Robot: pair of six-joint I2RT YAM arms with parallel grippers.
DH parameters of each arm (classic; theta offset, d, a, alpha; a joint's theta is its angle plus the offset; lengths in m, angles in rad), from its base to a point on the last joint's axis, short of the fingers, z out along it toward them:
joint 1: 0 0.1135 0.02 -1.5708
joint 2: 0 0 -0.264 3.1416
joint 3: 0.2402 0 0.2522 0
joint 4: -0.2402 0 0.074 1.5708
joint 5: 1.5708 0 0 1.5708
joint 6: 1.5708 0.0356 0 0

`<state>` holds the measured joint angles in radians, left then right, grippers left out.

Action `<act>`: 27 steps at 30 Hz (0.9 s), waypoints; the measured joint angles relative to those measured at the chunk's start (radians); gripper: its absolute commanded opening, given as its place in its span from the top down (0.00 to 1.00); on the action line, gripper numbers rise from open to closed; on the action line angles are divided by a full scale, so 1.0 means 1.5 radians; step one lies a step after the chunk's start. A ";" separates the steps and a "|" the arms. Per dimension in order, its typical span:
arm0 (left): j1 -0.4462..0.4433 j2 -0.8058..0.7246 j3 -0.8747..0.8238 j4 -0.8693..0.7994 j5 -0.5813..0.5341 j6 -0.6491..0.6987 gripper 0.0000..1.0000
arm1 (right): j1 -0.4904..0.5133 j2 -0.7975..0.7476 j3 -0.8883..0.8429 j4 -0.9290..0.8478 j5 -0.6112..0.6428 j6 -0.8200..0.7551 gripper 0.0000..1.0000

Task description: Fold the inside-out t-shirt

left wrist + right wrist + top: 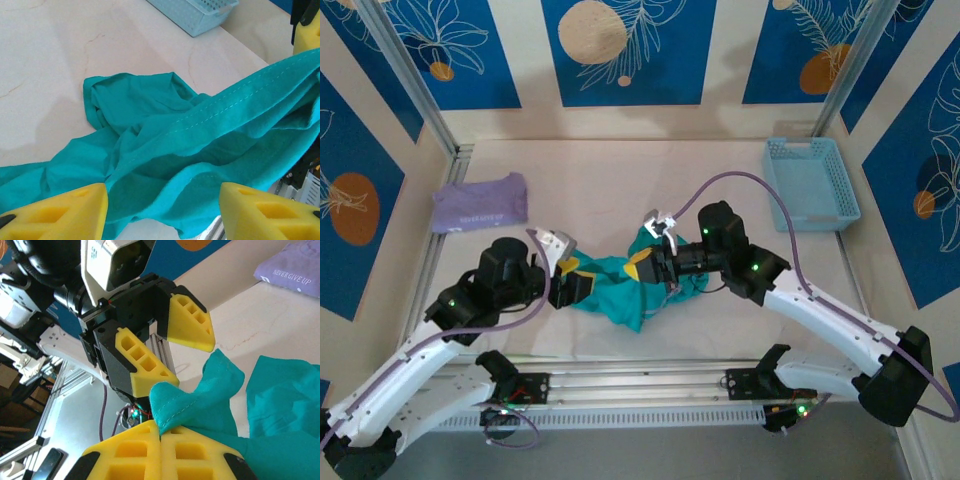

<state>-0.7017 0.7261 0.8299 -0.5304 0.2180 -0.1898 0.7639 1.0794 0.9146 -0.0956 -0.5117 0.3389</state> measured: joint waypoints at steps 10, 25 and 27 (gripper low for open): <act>-0.076 0.093 0.070 0.009 -0.004 0.078 0.32 | -0.019 0.000 0.027 -0.074 -0.057 -0.062 1.00; -0.119 0.174 0.121 0.008 -0.025 0.168 0.32 | -0.052 -0.001 0.044 -0.188 -0.116 -0.144 1.00; -0.119 0.158 0.121 0.005 -0.033 0.178 0.32 | -0.057 -0.006 0.044 -0.197 -0.118 -0.148 1.00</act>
<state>-0.8803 0.9638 1.0111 -0.5236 0.1684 0.0769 0.6781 1.0710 0.9802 -0.3904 -0.6884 0.1173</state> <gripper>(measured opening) 0.680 0.059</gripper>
